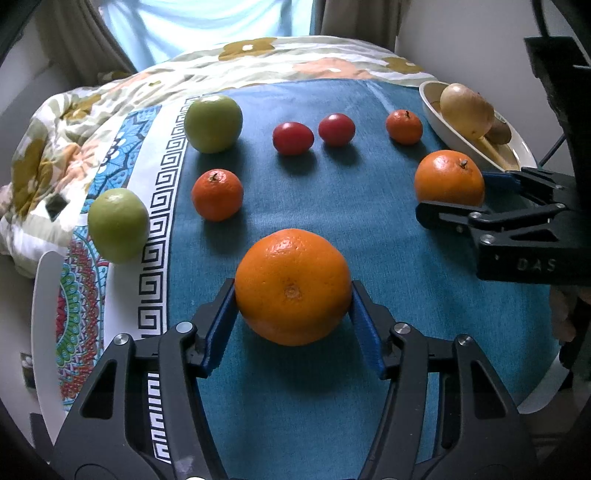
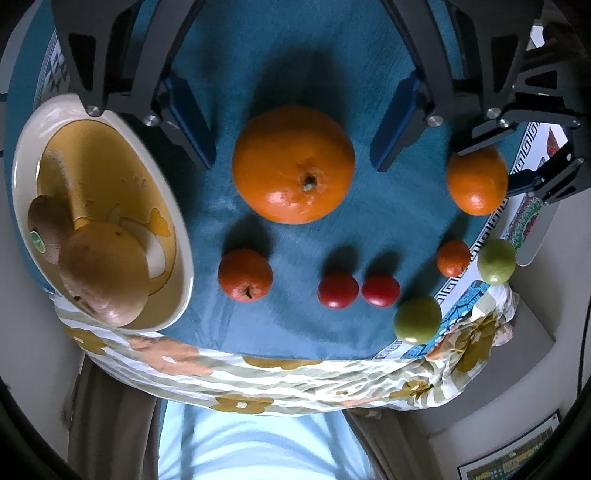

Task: Organize fruits
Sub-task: 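Lift the large orange with the left gripper while the right gripper lifts the tangerine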

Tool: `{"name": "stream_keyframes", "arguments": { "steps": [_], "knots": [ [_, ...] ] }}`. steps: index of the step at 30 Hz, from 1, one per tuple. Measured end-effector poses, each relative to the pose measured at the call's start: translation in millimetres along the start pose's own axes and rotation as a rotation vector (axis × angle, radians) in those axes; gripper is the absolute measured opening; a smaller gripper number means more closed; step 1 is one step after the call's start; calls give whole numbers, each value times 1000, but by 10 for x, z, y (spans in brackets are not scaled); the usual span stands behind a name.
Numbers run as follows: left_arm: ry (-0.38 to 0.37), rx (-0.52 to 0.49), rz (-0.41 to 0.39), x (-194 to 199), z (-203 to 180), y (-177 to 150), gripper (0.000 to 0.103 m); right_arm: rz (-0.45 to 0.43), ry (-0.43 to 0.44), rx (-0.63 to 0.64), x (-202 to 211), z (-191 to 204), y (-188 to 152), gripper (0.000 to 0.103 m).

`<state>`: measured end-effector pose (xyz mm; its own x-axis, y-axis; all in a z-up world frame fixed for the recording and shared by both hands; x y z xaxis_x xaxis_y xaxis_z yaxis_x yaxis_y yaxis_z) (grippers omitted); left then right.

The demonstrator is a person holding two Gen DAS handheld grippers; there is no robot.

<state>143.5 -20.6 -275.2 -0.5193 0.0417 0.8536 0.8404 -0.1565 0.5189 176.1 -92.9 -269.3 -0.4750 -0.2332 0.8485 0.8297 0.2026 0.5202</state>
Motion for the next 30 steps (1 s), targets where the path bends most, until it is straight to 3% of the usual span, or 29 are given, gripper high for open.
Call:
{"name": "stream_keyframes", "arguments": {
  "steps": [3, 7, 20, 30],
  "knots": [
    [6, 0, 2, 11, 16, -12, 63, -1, -11, 7, -37, -7, 14, 75],
    [14, 13, 4, 22, 45, -29, 63, -10, -18, 35, -28, 21, 51, 59],
    [49, 50, -15, 218, 81, -43, 63, -33, -5, 39, 147, 38, 56, 58],
    [72, 21, -88, 655, -58, 211, 63, -103, 0, 16, 703, -112, 122, 57]
  ]
}}
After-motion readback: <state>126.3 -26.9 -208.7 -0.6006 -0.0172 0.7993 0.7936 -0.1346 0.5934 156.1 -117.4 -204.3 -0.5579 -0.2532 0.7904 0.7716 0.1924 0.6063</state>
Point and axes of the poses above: each gripper's, at about its wrist camera, not at the fingertips, and x roughly against the way its jaws point, z to its left, y to its top, the point moved 4 cm from there along -x, roughly the way its jaws point, and after that the axes turned 2 degrees about -x, right-handed, at the moved point
